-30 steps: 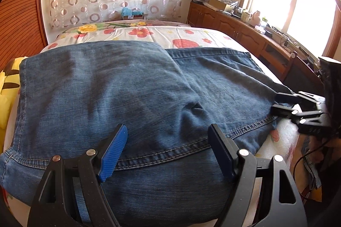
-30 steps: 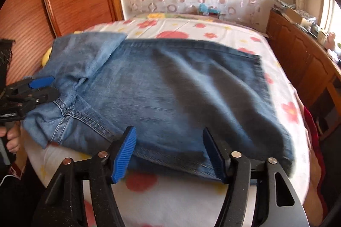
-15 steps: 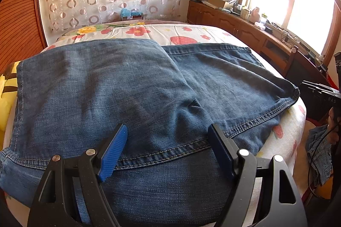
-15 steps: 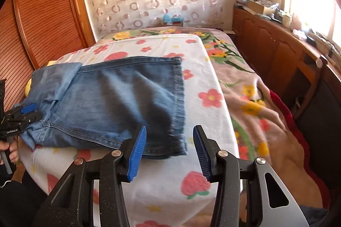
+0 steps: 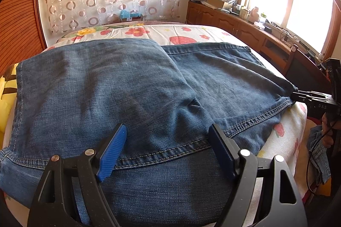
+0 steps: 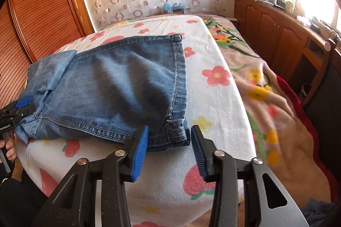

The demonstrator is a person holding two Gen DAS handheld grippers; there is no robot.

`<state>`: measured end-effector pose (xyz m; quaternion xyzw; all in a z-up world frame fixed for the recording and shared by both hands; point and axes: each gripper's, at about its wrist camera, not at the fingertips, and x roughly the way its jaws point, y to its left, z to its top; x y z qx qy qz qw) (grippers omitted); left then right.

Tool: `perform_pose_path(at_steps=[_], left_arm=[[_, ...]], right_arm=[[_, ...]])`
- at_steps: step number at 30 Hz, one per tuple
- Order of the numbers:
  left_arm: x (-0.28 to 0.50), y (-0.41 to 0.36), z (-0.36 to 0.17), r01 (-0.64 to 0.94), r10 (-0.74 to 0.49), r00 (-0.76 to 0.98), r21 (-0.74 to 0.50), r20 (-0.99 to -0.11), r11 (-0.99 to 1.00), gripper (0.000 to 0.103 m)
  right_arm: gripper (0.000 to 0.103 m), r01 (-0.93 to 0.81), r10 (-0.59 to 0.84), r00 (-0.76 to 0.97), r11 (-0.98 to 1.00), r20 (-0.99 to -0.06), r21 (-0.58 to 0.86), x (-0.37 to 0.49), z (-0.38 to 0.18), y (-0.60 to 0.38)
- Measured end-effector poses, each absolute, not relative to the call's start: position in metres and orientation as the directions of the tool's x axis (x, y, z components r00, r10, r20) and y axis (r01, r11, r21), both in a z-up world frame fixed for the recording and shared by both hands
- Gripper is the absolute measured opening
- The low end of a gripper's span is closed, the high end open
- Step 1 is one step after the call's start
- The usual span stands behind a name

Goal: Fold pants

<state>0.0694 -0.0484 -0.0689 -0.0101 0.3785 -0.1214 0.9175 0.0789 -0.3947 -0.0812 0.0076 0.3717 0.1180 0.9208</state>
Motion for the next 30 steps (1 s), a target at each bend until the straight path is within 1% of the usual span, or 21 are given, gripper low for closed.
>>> perform_pose_path(at_steps=[2, 3, 5, 8, 14, 18, 22, 30], left_arm=[[0.070, -0.048, -0.069, 0.216, -0.232, 0.684, -0.112, -0.692, 0.970, 0.080], [0.069, -0.049, -0.069, 0.215, -0.233, 0.684, -0.113, -0.691, 0.970, 0.080], [0.070, -0.049, -0.069, 0.215, -0.233, 0.684, -0.115, -0.691, 0.970, 0.080], [0.069, -0.048, -0.068, 0.215, -0.233, 0.684, -0.114, -0.691, 0.970, 0.080], [0.068, -0.045, -0.062, 0.204, -0.233, 0.685, -0.126, -0.690, 0.971, 0.080], [0.066, -0.043, -0.054, 0.195, -0.216, 0.706, -0.108, -0.675, 0.975, 0.080], [0.060, -0.033, -0.046, 0.185, -0.215, 0.724, -0.116, -0.655, 0.976, 0.080], [0.050, -0.007, -0.034, 0.145, -0.190, 0.761, -0.123, -0.621, 0.982, 0.080]], right_arm=[[0.028, -0.216, 0.229, 0.690, 0.971, -0.687, 0.107, 0.080, -0.084, -0.394], [0.027, -0.218, 0.229, 0.693, 0.970, -0.683, 0.104, 0.080, -0.084, -0.393], [0.021, -0.227, 0.246, 0.689, 0.967, -0.682, 0.120, 0.080, -0.085, -0.392], [0.019, -0.235, 0.253, 0.688, 0.964, -0.680, 0.121, 0.081, -0.086, -0.389], [0.018, -0.266, 0.308, 0.702, 0.950, -0.642, 0.165, 0.076, -0.077, -0.382], [0.018, -0.310, 0.340, 0.721, 0.938, -0.604, 0.157, 0.072, -0.059, -0.369], [0.018, -0.380, 0.396, 0.729, 0.913, -0.558, 0.152, 0.070, -0.038, -0.346], [0.018, -0.542, 0.514, 0.710, 0.835, -0.482, 0.093, 0.070, 0.001, -0.280]])
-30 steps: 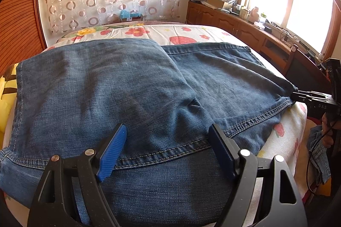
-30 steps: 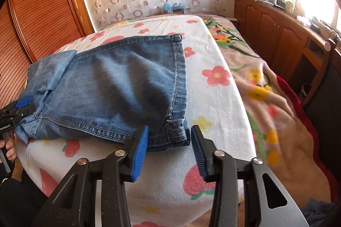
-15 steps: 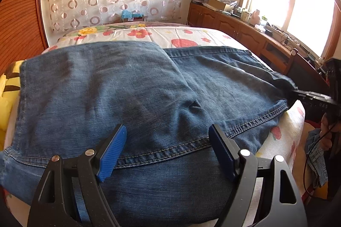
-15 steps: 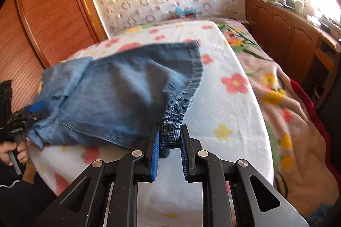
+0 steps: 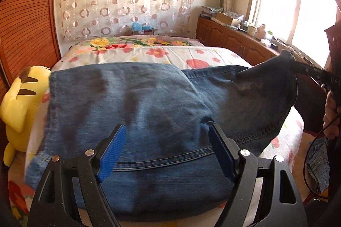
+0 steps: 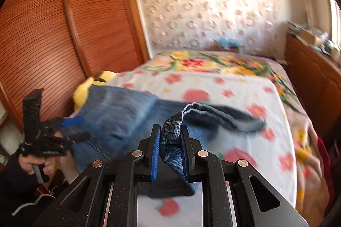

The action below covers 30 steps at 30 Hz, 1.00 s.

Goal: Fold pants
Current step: 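Grasp the loose leg hem with the right tool and fold it over the jeans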

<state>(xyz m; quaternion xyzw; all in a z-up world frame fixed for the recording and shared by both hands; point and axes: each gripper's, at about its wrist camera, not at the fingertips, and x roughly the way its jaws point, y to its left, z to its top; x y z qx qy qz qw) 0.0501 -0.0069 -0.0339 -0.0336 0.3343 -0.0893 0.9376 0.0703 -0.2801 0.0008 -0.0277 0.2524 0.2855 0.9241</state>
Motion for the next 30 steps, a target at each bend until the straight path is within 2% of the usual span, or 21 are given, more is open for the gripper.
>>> perform_pose_path(at_steps=[16, 30], left_arm=[[0.039, 0.051, -0.033, 0.036, -0.121, 0.792, -0.151, -0.598, 0.988, 0.080], [0.040, 0.060, -0.038, 0.017, -0.108, 0.786, -0.153, -0.609, 0.988, 0.080]], right_arm=[[0.018, -0.743, 0.690, 0.586, 0.667, -0.425, 0.058, 0.095, 0.025, -0.180], [0.018, -0.763, 0.699, 0.518, 0.638, -0.492, 0.102, 0.125, 0.004, -0.175]])
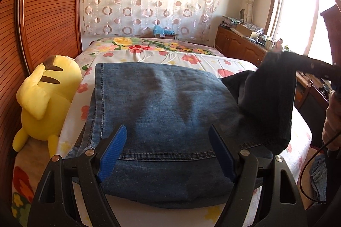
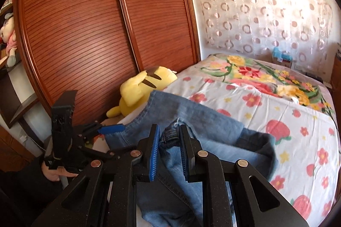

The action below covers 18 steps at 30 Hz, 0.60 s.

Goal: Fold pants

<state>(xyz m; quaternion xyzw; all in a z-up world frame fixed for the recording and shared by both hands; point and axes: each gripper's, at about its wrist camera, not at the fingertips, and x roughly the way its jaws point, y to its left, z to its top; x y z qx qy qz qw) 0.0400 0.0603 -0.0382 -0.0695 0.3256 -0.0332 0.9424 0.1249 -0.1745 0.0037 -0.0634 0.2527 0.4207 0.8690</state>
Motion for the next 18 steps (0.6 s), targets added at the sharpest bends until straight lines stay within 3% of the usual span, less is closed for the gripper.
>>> perform_pose_path(at_steps=[6, 10, 18], left_arm=[[0.040, 0.059, -0.041, 0.020, -0.114, 0.784, -0.158, -0.610, 0.987, 0.080], [0.041, 0.055, -0.044, 0.027, -0.118, 0.782, -0.156, -0.613, 0.987, 0.080], [0.039, 0.048, -0.044, 0.050, -0.142, 0.781, -0.165, -0.609, 0.985, 0.080]], right_arm=[[0.025, -0.753, 0.684, 0.522, 0.650, -0.510, 0.101, 0.124, 0.007, -0.174], [0.045, -0.738, 0.669, 0.542, 0.669, -0.508, 0.093, 0.117, 0.009, -0.178], [0.045, -0.672, 0.607, 0.591, 0.735, -0.531, 0.092, 0.119, -0.009, -0.202]])
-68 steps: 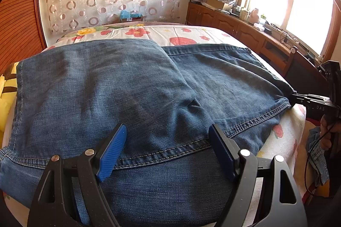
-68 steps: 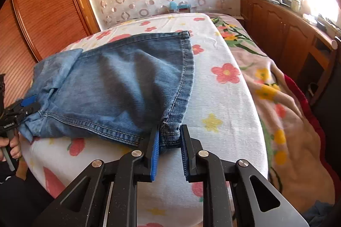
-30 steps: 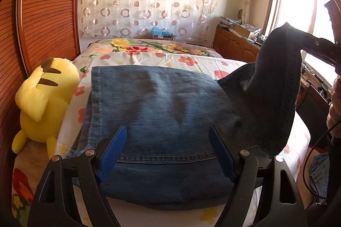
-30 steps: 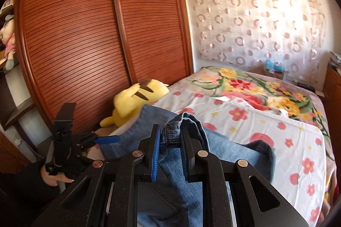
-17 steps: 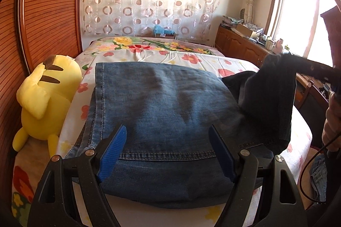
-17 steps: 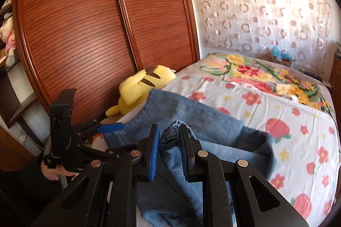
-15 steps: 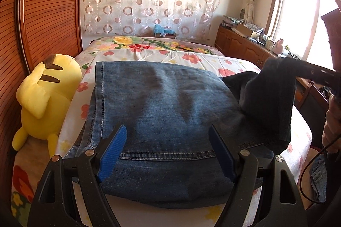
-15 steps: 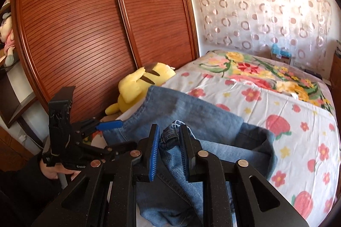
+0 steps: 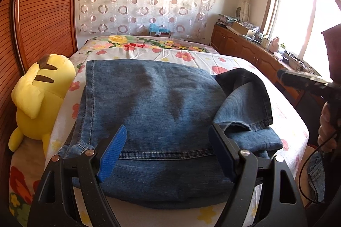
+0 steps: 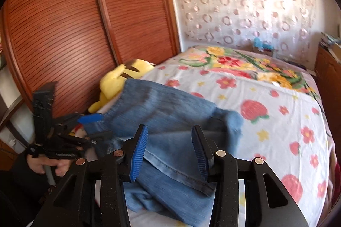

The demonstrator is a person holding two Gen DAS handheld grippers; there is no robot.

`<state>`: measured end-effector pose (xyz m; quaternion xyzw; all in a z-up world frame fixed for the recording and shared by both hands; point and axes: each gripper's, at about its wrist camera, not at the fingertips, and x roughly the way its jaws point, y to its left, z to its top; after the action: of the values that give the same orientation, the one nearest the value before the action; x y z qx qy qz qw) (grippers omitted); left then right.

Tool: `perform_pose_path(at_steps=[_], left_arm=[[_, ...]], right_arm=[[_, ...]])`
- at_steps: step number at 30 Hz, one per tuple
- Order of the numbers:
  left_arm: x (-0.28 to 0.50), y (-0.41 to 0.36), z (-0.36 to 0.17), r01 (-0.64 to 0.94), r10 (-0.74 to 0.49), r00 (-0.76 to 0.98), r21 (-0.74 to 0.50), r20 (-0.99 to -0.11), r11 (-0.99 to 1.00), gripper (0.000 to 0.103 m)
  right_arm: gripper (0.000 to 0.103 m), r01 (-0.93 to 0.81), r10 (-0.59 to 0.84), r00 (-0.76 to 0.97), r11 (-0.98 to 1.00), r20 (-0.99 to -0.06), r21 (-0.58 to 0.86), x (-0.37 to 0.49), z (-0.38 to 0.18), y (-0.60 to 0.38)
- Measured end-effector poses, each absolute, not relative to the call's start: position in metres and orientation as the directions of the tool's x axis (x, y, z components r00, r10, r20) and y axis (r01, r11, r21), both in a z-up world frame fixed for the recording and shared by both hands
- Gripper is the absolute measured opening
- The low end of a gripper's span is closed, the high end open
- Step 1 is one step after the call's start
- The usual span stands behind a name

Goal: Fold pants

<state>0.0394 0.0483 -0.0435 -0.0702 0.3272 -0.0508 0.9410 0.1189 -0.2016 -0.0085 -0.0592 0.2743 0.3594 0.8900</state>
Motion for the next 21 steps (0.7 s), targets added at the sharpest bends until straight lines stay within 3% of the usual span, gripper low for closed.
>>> perform_pose_path(at_steps=[21], left_arm=[[0.047, 0.012, -0.060, 0.133, -0.214, 0.733, -0.173, -0.646, 0.976, 0.080]], right_arm=[[0.045, -0.555, 0.487, 0.594, 0.825, -0.640, 0.112, 0.132, -0.050, -0.218]])
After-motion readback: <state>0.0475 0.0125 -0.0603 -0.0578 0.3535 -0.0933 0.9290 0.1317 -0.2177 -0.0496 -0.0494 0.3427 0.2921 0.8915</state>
